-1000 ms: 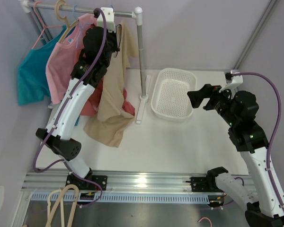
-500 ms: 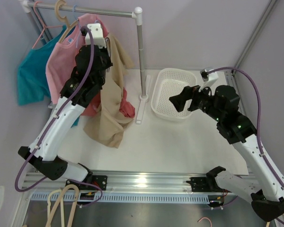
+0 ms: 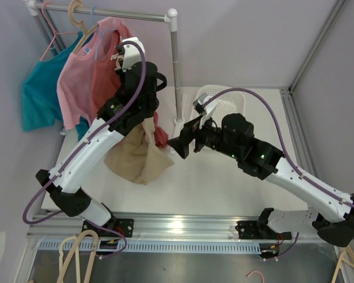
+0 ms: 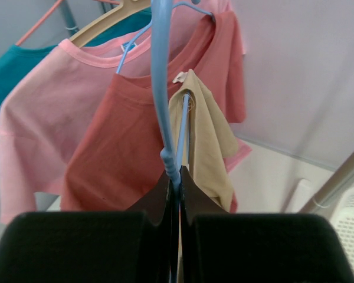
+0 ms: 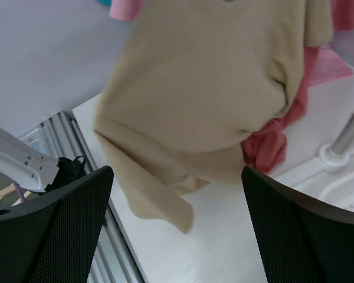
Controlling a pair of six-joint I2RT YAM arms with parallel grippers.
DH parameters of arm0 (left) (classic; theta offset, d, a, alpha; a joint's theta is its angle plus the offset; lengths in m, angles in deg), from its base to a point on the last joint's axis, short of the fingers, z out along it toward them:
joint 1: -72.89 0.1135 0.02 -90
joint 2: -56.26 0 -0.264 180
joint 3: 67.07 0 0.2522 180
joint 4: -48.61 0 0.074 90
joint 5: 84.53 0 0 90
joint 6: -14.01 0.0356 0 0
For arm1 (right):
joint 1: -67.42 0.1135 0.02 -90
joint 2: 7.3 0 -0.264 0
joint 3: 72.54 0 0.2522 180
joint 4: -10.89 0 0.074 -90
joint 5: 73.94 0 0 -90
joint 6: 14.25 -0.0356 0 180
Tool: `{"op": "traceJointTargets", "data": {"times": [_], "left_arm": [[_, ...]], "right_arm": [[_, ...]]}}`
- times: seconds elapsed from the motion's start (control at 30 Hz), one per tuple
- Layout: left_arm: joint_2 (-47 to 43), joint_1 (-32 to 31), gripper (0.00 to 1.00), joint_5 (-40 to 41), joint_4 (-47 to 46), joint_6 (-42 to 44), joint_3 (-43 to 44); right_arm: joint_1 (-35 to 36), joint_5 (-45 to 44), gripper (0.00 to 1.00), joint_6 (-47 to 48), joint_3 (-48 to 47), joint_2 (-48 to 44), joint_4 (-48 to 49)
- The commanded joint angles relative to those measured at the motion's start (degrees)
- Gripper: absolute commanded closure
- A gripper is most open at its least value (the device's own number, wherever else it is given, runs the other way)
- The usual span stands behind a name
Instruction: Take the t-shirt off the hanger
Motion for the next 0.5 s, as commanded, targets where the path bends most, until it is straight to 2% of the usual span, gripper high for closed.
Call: {"op": "traceJointTargets", "data": {"times": [0.0, 0.27, 0.47], "left_arm": [[-0.34, -1.75, 0.99, 10.04, -6.77, 4.27, -1.11], [0.01, -2.72, 0.99, 10.66, -10.84, 8.68, -1.30], [0.53, -3.51, 0.99, 10.65, -13.55, 11.31, -0.95]], "right_arm": [[2.96, -0.75, 0.06, 3.24, 1.72, 0.69, 10.13], [5.50, 0.91, 0.07, 3.33, 6.03, 1.92, 15.94], [8.14, 1.71, 0.12, 3.94, 9.89, 2.36, 23.22]]}}
